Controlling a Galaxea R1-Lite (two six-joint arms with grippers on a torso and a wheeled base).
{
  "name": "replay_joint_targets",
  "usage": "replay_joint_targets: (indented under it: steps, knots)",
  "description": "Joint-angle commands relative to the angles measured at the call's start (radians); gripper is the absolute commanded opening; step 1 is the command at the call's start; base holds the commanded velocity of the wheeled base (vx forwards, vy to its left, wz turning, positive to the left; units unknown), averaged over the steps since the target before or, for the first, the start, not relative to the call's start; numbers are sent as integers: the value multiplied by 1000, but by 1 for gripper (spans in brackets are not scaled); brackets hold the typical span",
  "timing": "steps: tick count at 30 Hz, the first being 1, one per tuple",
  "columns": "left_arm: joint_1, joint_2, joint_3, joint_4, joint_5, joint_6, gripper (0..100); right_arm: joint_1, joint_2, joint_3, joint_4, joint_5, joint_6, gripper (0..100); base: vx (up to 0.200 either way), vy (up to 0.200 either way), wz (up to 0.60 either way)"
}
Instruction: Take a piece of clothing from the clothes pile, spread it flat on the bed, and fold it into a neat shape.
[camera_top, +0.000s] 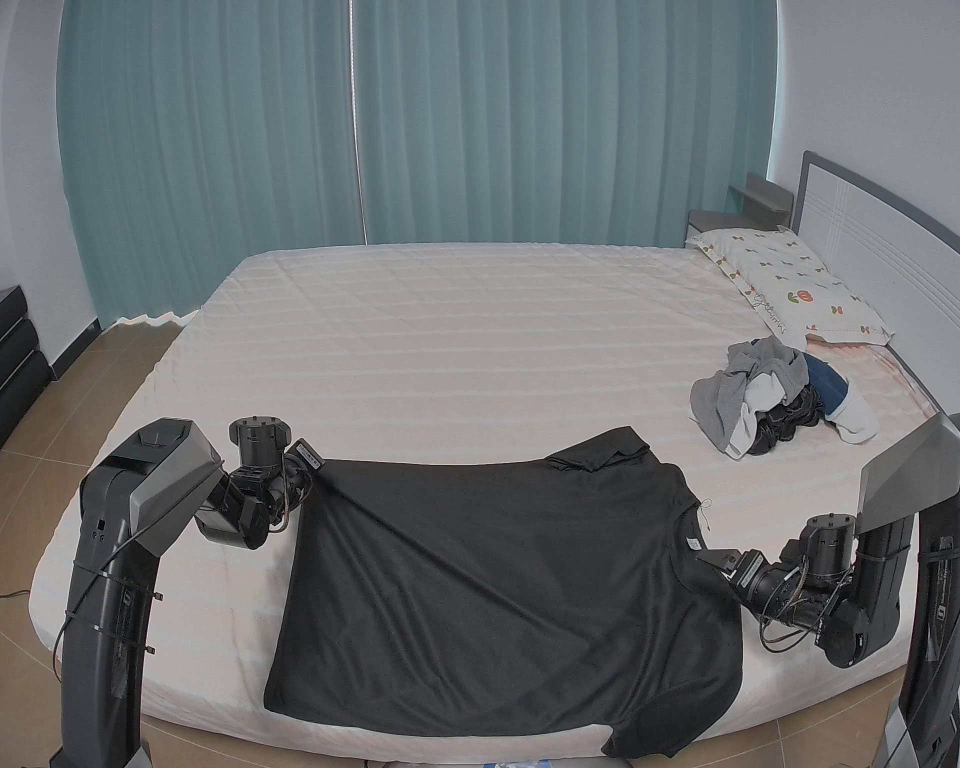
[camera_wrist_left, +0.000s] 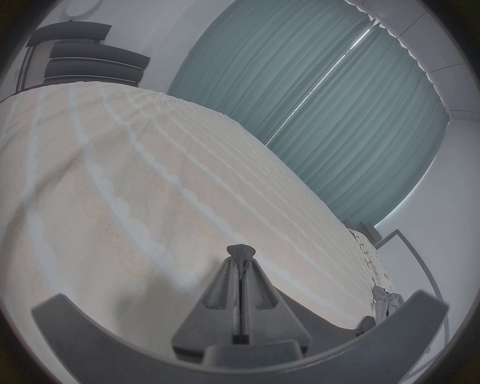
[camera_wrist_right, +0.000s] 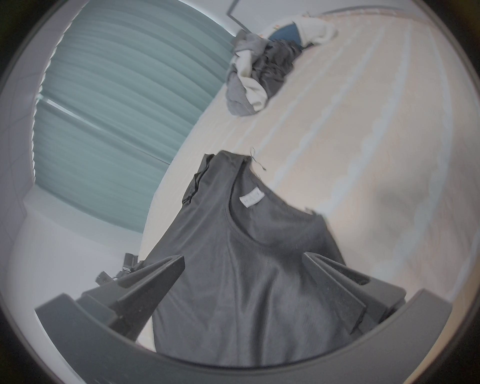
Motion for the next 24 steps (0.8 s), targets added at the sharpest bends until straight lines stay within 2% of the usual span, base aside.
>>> replay_joint_targets:
  steps: [1, 5, 10, 14, 24]
  knots:
    - [-2, -4, 6, -1, 0, 0, 0, -39, 29, -88, -8, -35, -96, 100, 0, 0, 0]
    - [0, -4, 8, -1, 0, 0, 0, -46, 47, -231, 62, -69, -119, 100, 0, 0, 0]
    - [0, -4, 11, 1, 0, -2, 0, -34, 55, -464, 328, -92, -123, 100, 0, 0, 0]
    - [-2, -4, 11, 1, 0, 0, 0, -13, 93, -627, 491, -161, -125, 100, 0, 0, 0]
    - [-2, -4, 13, 1, 0, -2, 0, 1, 207, -926, 753, -189, -123, 100, 0, 0, 0]
